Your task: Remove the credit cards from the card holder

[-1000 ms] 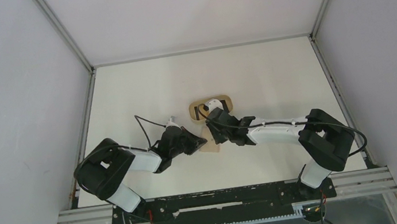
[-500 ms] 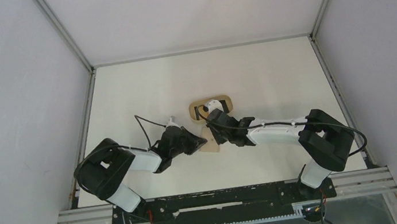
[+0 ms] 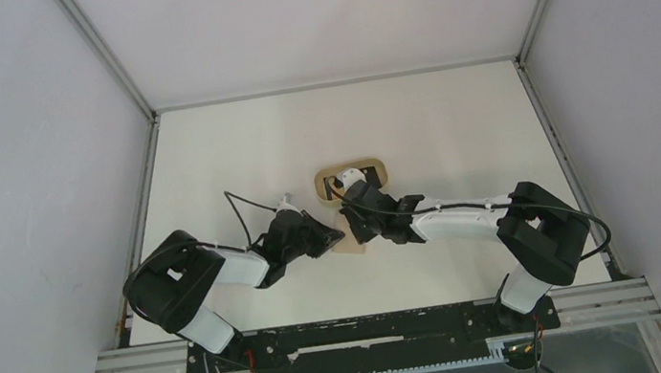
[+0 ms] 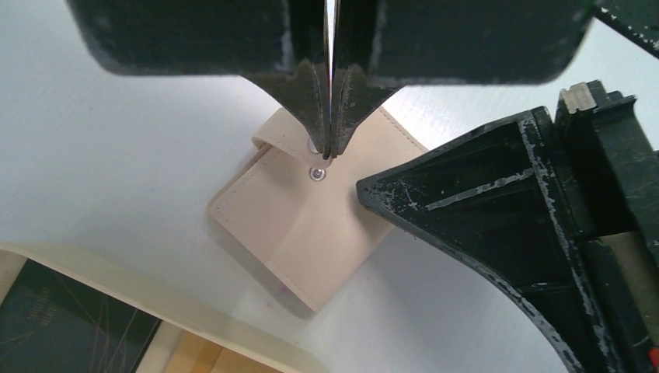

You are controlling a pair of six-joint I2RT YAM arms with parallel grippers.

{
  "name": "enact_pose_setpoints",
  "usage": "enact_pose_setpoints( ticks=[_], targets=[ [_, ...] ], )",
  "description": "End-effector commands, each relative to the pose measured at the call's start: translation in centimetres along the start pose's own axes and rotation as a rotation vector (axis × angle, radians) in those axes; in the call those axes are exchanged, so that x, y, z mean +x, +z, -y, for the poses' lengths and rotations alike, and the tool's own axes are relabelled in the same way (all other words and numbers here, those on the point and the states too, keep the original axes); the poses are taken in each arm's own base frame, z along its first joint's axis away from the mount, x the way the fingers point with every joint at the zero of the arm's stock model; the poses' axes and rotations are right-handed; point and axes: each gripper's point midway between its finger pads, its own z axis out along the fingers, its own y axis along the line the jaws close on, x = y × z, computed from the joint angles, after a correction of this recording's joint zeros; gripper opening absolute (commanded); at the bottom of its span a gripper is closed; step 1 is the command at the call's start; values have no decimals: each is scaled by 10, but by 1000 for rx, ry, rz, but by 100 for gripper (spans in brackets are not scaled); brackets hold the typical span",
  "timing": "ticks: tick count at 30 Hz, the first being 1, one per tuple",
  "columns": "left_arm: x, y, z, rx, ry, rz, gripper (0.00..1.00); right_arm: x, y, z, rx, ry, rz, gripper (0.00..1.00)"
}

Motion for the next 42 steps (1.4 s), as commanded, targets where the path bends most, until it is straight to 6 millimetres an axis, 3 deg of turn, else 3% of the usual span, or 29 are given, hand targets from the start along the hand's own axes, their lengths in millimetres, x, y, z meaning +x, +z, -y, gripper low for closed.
enact_pose_setpoints(
  ticks=[1,25,36,42],
  targets=[
    [-3,1,-32,-127,41,13,0,-24,-4,-21,-77,7,67,0],
    [-3,1,-33,-129,40,16,0,-29,-9,-45,-294,51,83,0],
    [-4,2,-32,-130,41,17,0,-30,-5,-45,-347,83,77,0],
    [-3,2,-32,-132,42,14,0,-26,2,-35,-325,117,62,0]
  ],
)
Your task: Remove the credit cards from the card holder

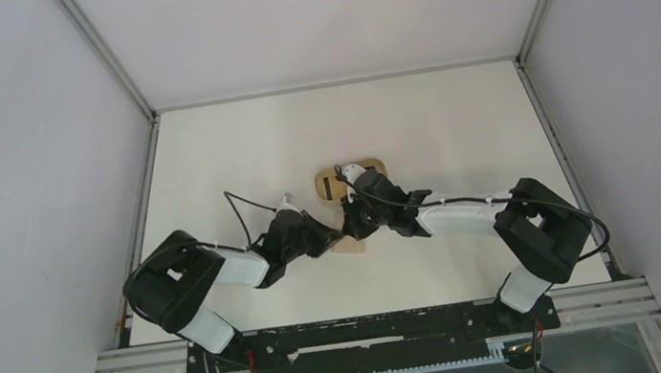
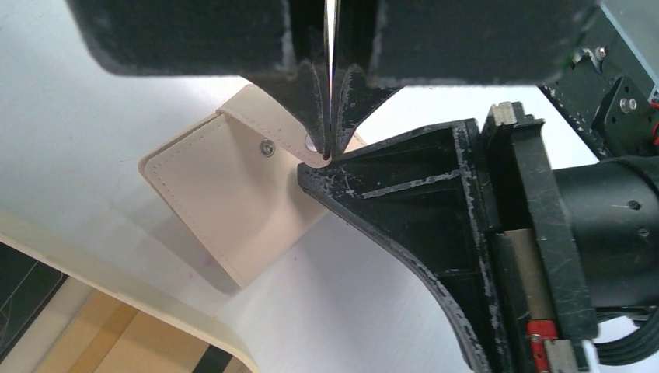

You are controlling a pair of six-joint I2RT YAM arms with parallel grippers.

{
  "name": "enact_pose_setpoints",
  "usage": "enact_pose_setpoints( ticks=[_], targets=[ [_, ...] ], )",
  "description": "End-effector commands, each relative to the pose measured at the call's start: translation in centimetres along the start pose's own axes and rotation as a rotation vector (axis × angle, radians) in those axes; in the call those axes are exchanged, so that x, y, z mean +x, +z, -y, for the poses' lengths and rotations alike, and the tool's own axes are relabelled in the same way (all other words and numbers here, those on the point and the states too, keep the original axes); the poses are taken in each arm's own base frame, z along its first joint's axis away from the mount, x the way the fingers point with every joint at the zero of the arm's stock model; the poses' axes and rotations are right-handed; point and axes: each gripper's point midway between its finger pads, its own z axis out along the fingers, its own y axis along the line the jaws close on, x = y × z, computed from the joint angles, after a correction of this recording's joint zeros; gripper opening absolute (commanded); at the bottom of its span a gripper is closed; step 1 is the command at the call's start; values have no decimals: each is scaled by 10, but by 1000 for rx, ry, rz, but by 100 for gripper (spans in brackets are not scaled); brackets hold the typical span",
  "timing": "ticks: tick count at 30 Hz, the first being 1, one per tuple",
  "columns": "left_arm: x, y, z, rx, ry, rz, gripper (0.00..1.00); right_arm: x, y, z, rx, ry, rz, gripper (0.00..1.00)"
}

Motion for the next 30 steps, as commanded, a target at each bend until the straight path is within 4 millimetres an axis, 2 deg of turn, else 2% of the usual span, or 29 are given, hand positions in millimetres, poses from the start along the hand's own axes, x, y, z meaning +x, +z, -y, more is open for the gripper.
enact_pose_setpoints(
  ticks=[1,11,17,30],
  targets=[
    [-3,2,-32,-131,43,12,0,-13,4,-6,-43,34,51,0],
    [-3,3,-32,-135,45,10,0,-14,3,28,78,87,69,0],
    [-3,3,-33,-138,45,10,0,-10,7,36,112,96,64,0],
    [-2,3,-34,-142,46,7,0,2,16,34,106,93,30,0]
  ],
)
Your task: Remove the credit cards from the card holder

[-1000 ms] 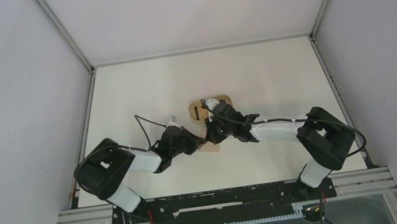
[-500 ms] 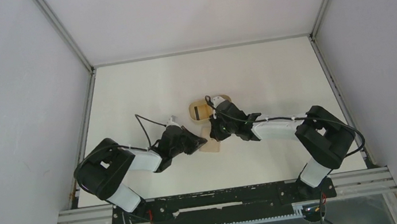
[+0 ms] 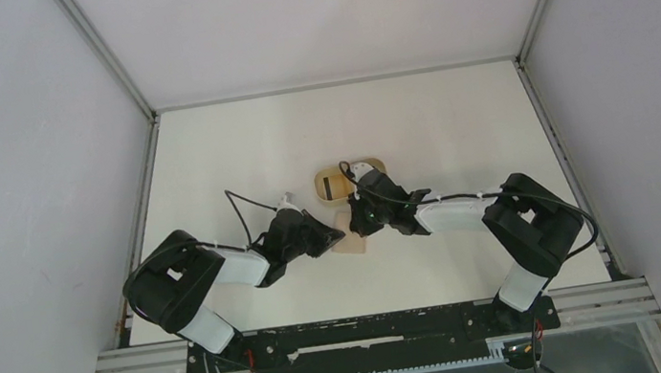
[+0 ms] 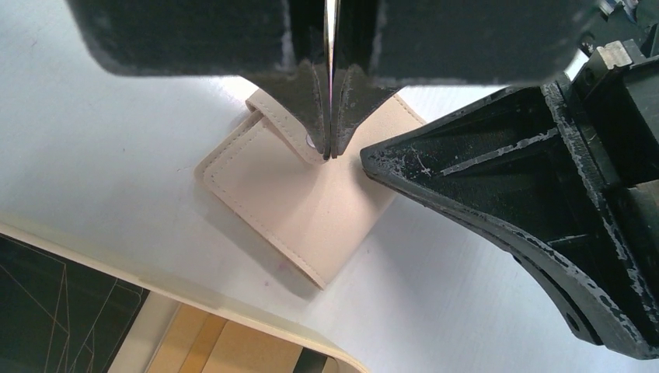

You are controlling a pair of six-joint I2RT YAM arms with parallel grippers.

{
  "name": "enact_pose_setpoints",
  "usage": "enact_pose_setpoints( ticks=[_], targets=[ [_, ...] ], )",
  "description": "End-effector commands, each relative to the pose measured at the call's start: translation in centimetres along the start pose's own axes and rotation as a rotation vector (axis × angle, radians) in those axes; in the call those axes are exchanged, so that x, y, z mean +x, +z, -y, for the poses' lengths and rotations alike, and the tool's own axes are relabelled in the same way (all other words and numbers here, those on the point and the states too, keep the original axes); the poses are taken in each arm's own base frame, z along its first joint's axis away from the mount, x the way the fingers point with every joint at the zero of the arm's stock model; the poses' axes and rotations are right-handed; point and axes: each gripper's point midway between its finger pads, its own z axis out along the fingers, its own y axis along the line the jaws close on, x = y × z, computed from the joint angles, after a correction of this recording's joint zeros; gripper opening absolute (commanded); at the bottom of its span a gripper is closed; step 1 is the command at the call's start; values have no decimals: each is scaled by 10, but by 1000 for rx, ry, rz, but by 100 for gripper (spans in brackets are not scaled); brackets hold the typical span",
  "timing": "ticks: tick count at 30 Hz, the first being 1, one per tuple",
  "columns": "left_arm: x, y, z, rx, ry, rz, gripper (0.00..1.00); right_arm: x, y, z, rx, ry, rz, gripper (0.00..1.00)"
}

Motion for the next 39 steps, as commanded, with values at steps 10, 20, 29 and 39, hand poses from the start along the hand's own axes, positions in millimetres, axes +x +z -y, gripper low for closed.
enact_pose_setpoints(
  ticks=[10,20,29,39],
  targets=[
    [-1,1,-37,-143,38,11,0,9,10,-4,-7,6,-9,0],
    [-1,1,-40,-153,35,11,0,35,6,11,22,45,-40,0],
    [-2,1,-41,-163,39,13,0,32,0,25,36,86,-7,0],
    [-1,-1,-44,-176,44,8,0,34,1,38,-37,205,-9,0]
  ],
)
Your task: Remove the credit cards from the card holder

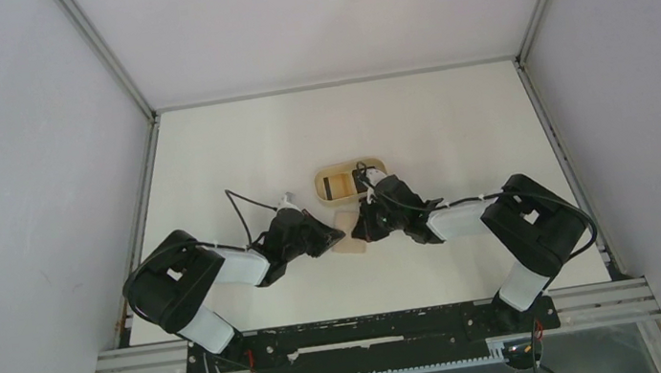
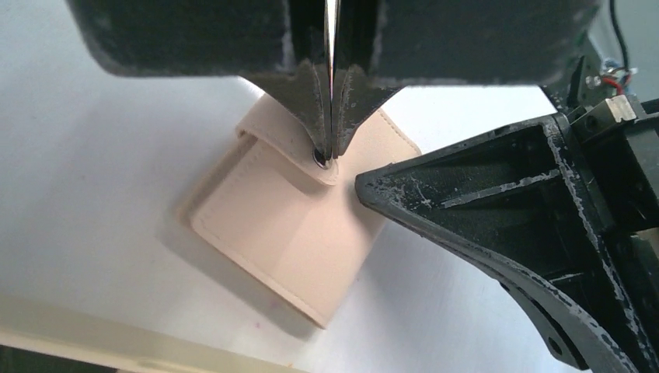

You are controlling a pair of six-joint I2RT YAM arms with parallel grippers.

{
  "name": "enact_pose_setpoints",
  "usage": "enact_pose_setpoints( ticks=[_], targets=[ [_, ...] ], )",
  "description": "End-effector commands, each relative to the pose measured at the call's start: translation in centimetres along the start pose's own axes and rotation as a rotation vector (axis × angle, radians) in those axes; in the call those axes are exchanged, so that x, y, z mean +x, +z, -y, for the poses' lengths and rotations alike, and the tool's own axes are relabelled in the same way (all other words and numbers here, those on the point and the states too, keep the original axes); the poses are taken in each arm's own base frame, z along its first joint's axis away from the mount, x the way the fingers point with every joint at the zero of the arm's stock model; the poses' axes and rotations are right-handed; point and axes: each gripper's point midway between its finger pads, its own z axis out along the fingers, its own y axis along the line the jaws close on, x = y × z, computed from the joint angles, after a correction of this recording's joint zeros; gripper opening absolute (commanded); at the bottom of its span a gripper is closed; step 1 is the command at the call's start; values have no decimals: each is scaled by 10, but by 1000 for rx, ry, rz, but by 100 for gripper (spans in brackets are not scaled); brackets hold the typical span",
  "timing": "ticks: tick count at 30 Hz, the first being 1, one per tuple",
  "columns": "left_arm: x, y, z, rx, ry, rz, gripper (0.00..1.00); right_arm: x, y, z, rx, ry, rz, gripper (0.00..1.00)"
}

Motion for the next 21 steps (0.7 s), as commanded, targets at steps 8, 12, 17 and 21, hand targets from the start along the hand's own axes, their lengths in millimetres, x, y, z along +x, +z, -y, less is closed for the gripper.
enact_pose_setpoints(
  ticks=[8,12,17,21],
  targets=[
    [-2,-1,-42,-169,45,11,0,-3,0,27,-94,226,-18,0],
    [-1,-1,-43,-172,47,9,0,-6,0,19,-145,235,-16,0],
    [-1,0,-43,-175,47,8,0,-9,-3,2,-237,221,-25,0],
    [-1,0,-43,-175,46,8,0,-13,-13,-16,-324,184,-30,0]
  ],
)
